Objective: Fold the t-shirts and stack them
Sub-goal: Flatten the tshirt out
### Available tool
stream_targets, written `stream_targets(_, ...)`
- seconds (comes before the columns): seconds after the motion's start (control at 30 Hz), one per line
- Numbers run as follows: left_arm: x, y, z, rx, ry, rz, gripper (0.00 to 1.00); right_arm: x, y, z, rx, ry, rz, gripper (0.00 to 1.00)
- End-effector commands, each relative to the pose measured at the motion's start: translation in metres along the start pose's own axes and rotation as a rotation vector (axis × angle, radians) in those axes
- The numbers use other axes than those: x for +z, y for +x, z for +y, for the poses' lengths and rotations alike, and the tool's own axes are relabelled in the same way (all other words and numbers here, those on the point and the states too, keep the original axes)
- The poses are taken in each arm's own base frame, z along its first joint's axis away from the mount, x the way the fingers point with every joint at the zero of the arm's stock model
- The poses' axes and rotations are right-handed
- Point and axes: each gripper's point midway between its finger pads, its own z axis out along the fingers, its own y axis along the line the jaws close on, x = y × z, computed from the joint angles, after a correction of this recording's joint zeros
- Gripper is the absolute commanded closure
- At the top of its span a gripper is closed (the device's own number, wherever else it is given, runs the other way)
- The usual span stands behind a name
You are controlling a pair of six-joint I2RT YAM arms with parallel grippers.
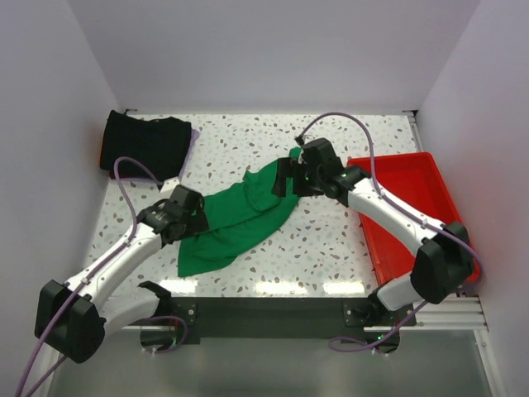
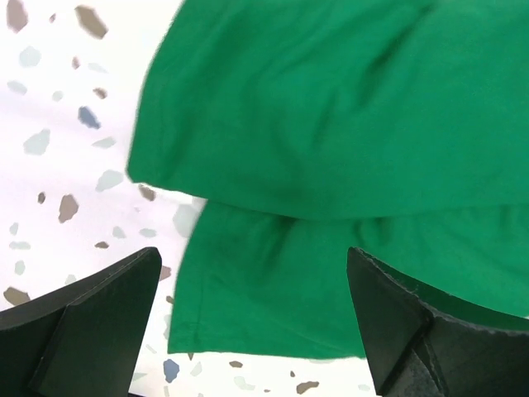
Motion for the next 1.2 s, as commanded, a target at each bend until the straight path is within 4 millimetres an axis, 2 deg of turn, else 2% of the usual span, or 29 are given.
stream_targets(0.0, 0.008, -0.005, 0.005, -0.13, 0.034, 0.005, 0.01, 0.019, 0.0, 0.028, -0.056, -0.084, 0.017, 0.02)
stream_targets(0.07, 0.013, -0.005, 0.019, -0.169, 0.011, 0.011, 0.01, 0.023, 0.002, 0.041, -0.077, -0.107, 0.024, 0.01)
stream_targets(0.23, 0.024, -0.005, 0.039, -0.292, -0.023, 0.026, 0.02, 0.033, 0.015, 0.062, -0.087, -0.158, 0.061, 0.02)
stream_targets(0.33, 0.032, -0.001, 0.053, -0.337, -0.076, 0.037, 0.09, 0.032, 0.019, 0.07, -0.094, -0.178, 0.066, 0.02)
stream_targets(0.5, 0.037, -0.012, 0.061, -0.359, -0.109, 0.004, 0.19, 0.033, 0.027, 0.068, -0.096, -0.18, 0.071, 0.02)
stream_targets(0.73, 0.05, -0.007, 0.08, -0.448, -0.141, 0.013, 0.3, 0.033, 0.036, 0.061, -0.099, -0.166, 0.09, 0.02)
stream_targets(0.93, 0.062, 0.002, 0.072, -0.435, -0.104, 0.052, 0.4, 0.036, 0.041, 0.06, -0.099, -0.165, 0.113, 0.02)
stream_targets(1.17, 0.072, 0.0, 0.079, -0.436, -0.131, 0.053, 0.51, 0.042, 0.043, 0.061, -0.098, -0.164, 0.136, 0.02)
